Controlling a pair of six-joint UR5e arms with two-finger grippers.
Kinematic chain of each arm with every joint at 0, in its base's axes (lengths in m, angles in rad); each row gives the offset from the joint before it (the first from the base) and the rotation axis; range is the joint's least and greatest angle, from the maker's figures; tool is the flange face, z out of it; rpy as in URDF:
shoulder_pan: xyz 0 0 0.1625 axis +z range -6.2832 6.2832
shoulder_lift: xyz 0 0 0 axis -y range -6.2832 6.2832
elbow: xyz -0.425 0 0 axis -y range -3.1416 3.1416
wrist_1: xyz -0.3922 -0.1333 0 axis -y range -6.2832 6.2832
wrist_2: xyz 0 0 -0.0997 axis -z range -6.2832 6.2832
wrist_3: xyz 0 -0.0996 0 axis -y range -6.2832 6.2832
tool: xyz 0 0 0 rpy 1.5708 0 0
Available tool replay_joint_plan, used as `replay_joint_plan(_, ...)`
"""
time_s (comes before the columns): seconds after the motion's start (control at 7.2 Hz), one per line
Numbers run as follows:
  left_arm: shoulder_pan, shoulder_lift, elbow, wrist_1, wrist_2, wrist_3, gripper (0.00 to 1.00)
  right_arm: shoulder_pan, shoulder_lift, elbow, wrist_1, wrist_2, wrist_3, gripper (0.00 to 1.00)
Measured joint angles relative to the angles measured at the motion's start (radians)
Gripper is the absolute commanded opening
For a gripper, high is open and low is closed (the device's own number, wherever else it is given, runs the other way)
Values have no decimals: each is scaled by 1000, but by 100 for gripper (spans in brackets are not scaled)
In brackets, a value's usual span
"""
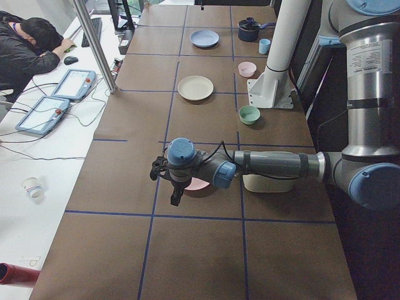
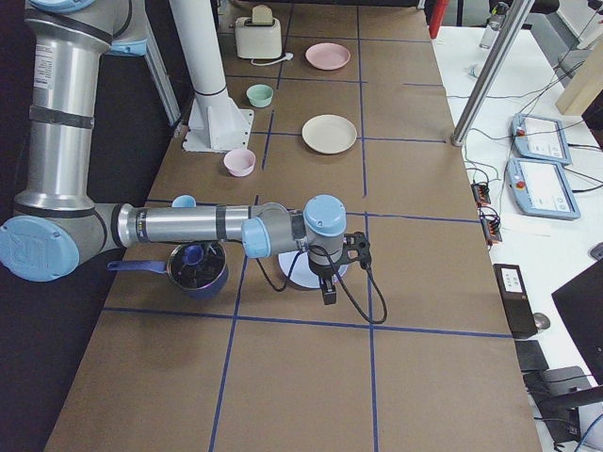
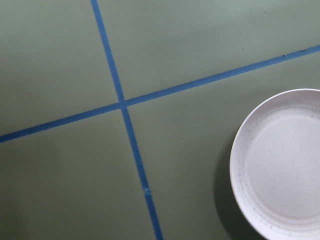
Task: Stack three plates with pink and blue
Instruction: 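Reach the left gripper toward the rim of the pink plate, then grasp the pink plate rim with the left gripper and lift it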
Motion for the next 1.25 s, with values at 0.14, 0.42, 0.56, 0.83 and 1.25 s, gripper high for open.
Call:
replay_joint_plan(0.14,88,2,60,-153,48,-186,100,-5,-2,0,10,0,11,100)
replay_joint_plan(0.42,245,2,169,-394,138,-483,100,-7,-3,-1,15,1,17,100)
replay_joint_plan(0.56,294,2,193,-446,152,-554,75,-8,-3,-2,16,1,17,100)
replay_joint_plan(0.83,331,2,205,-479,151,-602,2,-8,-6,-2,17,1,15,100)
replay_joint_plan(1.25,334,3,196,-483,118,-615,0,-8,-10,-2,18,1,14,100)
